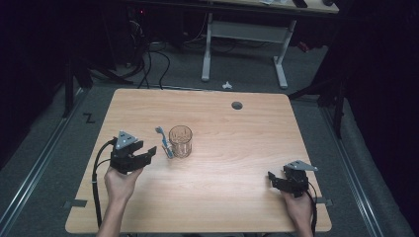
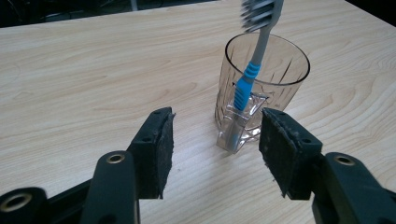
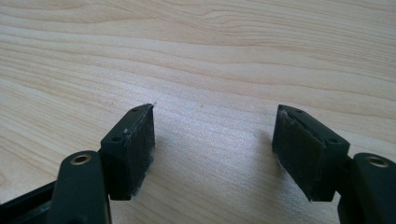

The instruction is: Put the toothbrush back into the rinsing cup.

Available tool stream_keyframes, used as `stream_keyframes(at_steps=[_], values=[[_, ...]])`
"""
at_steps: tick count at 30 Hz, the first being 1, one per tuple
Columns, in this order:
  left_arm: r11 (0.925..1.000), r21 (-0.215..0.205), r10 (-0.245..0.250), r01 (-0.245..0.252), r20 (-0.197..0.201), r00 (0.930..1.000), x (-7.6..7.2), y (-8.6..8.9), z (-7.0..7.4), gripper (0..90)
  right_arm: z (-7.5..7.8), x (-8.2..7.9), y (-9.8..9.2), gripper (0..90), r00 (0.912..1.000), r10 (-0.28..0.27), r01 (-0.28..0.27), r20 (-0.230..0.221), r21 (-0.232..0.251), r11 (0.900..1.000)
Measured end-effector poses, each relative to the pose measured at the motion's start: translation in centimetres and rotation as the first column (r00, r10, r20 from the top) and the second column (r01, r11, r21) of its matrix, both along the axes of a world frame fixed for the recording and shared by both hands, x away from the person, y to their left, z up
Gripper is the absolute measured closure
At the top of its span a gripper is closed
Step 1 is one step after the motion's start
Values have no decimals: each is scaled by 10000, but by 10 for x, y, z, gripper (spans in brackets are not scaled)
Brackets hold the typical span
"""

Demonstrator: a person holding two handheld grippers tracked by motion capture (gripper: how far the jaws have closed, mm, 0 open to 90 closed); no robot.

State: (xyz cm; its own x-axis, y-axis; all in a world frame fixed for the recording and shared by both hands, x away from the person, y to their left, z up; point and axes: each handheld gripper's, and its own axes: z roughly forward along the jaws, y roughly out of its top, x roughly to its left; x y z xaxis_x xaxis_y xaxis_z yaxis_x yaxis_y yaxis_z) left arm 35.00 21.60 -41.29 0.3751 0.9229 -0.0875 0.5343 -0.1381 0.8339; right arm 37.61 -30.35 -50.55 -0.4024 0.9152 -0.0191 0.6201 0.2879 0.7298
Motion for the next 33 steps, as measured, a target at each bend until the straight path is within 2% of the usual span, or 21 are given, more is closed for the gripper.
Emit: stream_keyframes(at_steps=[16, 33], values=[[9995, -253, 186, -187, -26, 9998, -12, 8, -3, 447, 0, 0, 0, 301, 10000, -1, 1, 0, 1, 10000], [9985, -466, 300, -304, -95, 9995, -18, 11, -9, 441, 0, 0, 0, 301, 10000, 9, -9, 1, -17, 10000]])
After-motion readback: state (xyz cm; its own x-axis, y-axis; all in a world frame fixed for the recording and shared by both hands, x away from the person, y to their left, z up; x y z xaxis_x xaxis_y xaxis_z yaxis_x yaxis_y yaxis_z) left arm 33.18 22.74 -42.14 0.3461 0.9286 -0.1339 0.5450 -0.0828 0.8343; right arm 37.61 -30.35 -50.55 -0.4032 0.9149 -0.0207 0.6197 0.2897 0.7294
